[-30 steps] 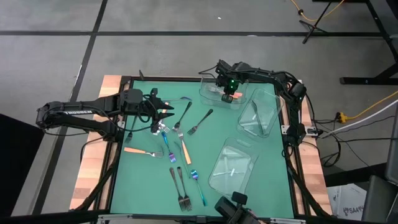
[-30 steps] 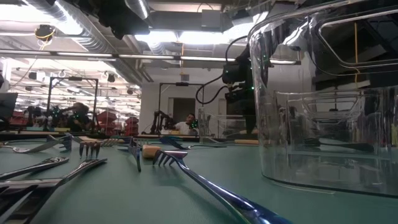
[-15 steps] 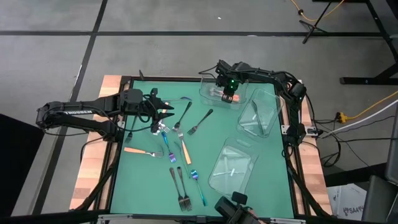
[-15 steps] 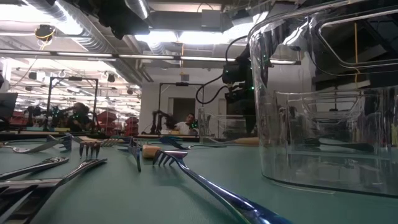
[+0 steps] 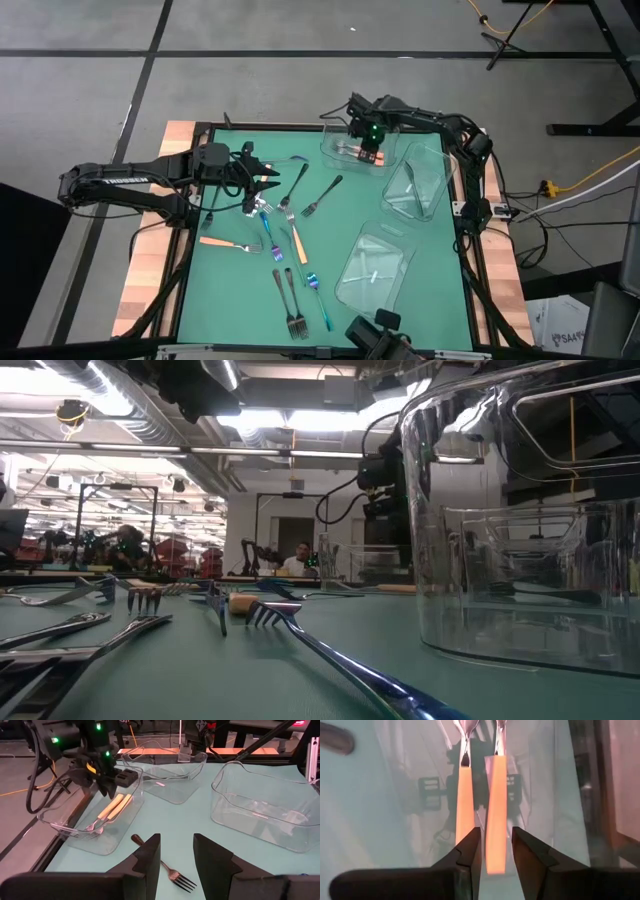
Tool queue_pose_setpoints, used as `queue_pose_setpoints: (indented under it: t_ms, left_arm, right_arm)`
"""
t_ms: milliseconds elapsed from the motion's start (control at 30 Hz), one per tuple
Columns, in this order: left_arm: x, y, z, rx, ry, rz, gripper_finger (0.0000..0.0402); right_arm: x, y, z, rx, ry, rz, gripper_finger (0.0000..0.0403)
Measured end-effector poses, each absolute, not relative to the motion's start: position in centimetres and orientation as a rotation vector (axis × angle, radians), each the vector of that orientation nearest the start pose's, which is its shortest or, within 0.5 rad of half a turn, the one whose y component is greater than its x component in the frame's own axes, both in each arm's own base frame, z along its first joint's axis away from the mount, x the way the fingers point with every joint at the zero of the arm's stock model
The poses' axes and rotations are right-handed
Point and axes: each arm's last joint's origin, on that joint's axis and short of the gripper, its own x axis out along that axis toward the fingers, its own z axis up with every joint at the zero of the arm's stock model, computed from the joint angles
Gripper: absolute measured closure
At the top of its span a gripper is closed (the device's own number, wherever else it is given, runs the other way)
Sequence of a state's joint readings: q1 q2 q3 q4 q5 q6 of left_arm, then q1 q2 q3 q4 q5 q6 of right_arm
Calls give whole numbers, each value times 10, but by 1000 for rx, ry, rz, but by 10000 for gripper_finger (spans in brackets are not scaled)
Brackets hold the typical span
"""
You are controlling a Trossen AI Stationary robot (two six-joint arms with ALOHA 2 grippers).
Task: Sort silverware by color (type)
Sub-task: Put the black fork into the center transparent bin
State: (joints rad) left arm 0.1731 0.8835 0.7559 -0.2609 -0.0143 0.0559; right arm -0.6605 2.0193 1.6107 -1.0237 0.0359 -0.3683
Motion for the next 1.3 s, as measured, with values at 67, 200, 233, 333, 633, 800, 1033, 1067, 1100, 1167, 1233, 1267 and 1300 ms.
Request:
queue_pose_setpoints:
  t_ms: [67, 200, 233, 333, 633, 800, 1033, 1067, 1100, 1167, 1233, 1267, 1300]
  left_arm:
    - [190, 34, 299, 24, 393, 174, 292]
    - [190, 34, 299, 24, 393, 174, 292]
    - [190, 34, 299, 24, 393, 174, 292]
    - [190, 34, 299, 24, 393, 174, 292]
    - [190, 34, 299, 24, 393, 174, 292]
    - [190, 34, 299, 24, 393, 174, 292]
    - [190, 34, 299, 24, 393, 174, 292]
    - [190, 34, 299, 24, 393, 174, 292]
    - [190, 34, 299, 24, 394, 174, 292]
    - [190, 34, 299, 23, 395, 173, 292]
    - [190, 34, 299, 23, 395, 173, 292]
    - [190, 34, 299, 23, 394, 173, 292]
    - [190, 34, 299, 23, 394, 173, 292]
  right_arm:
    - [314, -245, 213, 149, 1452, -306, 306]
    - [319, -243, 233, 132, 1439, -303, 306]
    - [322, -242, 238, 118, 1431, -306, 306]
    - [335, -232, 251, 75, 1386, -289, 306]
    - [380, -169, 273, -132, 1286, -117, 306]
    - [399, -133, 273, -271, 1247, 7, 306]
    - [419, -97, 266, -322, 1170, 135, 306]
    - [423, -93, 265, -333, 1149, 143, 306]
    - [425, -91, 264, -343, 1141, 161, 306]
    - [429, -86, 259, -372, 1141, 196, 306]
    - [432, -84, 253, -385, 1141, 207, 306]
    - [434, -84, 249, -385, 1149, 213, 306]
    - [436, -84, 245, -380, 1147, 221, 306]
